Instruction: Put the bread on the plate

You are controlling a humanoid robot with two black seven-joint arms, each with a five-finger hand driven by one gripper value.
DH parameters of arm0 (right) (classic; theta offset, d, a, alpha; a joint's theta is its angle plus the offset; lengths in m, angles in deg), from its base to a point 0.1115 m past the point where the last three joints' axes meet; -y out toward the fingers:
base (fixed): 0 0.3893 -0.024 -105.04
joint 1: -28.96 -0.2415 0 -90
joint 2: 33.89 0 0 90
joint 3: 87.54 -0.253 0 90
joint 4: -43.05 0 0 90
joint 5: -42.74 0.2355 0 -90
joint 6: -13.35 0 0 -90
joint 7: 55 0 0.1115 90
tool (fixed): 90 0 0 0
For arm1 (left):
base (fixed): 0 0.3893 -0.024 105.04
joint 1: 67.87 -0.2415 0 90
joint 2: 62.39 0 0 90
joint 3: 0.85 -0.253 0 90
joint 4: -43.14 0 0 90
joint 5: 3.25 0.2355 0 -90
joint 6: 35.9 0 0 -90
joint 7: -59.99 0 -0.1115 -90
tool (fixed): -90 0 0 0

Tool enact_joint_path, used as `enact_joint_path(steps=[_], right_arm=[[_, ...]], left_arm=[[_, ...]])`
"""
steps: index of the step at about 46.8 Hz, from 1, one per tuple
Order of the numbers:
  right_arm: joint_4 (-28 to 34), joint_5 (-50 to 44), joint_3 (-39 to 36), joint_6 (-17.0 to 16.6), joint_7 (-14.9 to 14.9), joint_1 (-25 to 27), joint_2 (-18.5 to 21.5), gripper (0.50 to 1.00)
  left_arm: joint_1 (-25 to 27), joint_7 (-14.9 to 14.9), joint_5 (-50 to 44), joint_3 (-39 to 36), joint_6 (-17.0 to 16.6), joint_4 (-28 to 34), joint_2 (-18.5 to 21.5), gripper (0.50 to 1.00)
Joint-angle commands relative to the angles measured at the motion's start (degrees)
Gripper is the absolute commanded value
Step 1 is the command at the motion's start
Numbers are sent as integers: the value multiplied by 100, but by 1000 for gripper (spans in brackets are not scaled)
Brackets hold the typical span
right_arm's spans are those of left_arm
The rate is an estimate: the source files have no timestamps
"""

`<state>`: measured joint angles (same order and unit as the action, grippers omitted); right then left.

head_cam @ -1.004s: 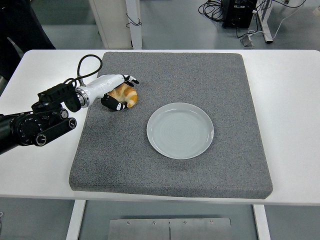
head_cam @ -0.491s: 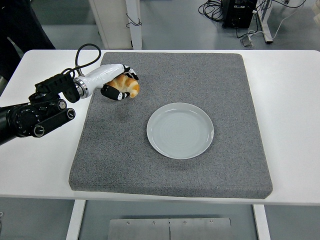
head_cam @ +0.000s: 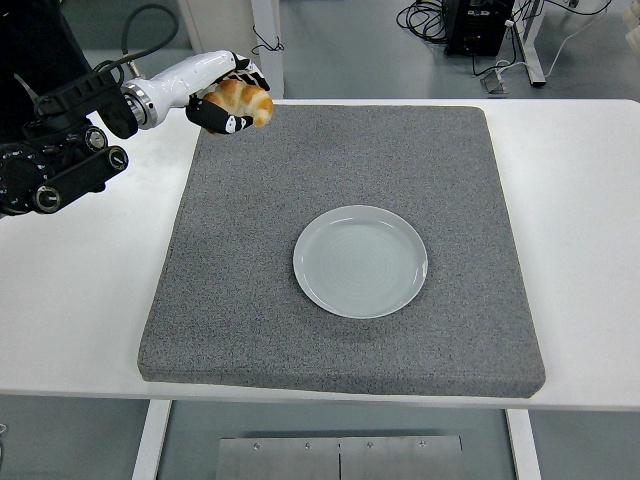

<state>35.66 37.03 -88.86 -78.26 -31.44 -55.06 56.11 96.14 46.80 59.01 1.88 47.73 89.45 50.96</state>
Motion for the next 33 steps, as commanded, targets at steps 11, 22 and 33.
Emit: enact_joint_path(steps=[11,22,33], right_arm=[[0,0,0,3,0,0,0,1000],[0,0,0,-6,0,0,0,1000],[0,0,0,-6,0,0,0,1000]], left_arm=[[342,10,6,25,4,422,-59,517],[360,89,15,34,-22,818,-261,519],[324,89,94,8,-31,1213,-367,522]])
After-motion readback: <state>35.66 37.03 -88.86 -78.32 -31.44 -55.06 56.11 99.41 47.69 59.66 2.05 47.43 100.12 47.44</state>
